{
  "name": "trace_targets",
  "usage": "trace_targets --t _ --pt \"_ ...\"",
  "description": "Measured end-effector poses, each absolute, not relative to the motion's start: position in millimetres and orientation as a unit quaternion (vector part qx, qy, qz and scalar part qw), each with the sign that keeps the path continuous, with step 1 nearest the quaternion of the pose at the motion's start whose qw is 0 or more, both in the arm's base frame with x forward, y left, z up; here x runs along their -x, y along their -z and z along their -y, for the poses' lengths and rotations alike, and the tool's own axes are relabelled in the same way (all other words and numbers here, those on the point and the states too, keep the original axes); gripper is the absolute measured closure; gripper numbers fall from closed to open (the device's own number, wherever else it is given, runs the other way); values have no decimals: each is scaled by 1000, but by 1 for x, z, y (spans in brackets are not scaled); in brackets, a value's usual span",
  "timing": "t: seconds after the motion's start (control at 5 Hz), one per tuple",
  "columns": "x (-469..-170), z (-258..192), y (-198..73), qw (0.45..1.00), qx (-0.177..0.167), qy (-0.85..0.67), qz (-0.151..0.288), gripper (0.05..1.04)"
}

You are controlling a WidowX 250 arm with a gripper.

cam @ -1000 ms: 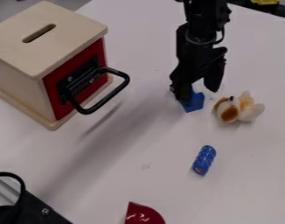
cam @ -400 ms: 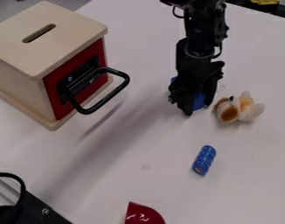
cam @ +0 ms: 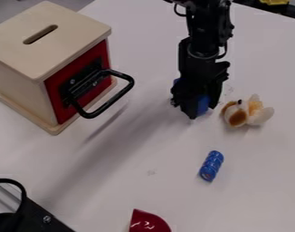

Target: Move the blue toy to the upper of the table

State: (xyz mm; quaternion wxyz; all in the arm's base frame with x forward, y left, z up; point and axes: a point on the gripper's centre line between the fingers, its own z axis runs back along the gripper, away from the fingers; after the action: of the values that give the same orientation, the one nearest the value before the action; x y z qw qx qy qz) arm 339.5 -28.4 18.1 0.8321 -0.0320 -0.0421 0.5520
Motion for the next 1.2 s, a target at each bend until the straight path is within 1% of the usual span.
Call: trace_targets --t 0.2,0.4,0.8,1.0,1.2 --pt "-336 26 -24 824 33 -565 29 491" --pt "-346 12 -38 811 36 -583 29 491" --pt "-382 -23 -76 783 73 -614 67 491" --pt "-398 -43 -77 766 84 -633 72 491" --pt "-410 -55 -70 763 75 -637 73 491"
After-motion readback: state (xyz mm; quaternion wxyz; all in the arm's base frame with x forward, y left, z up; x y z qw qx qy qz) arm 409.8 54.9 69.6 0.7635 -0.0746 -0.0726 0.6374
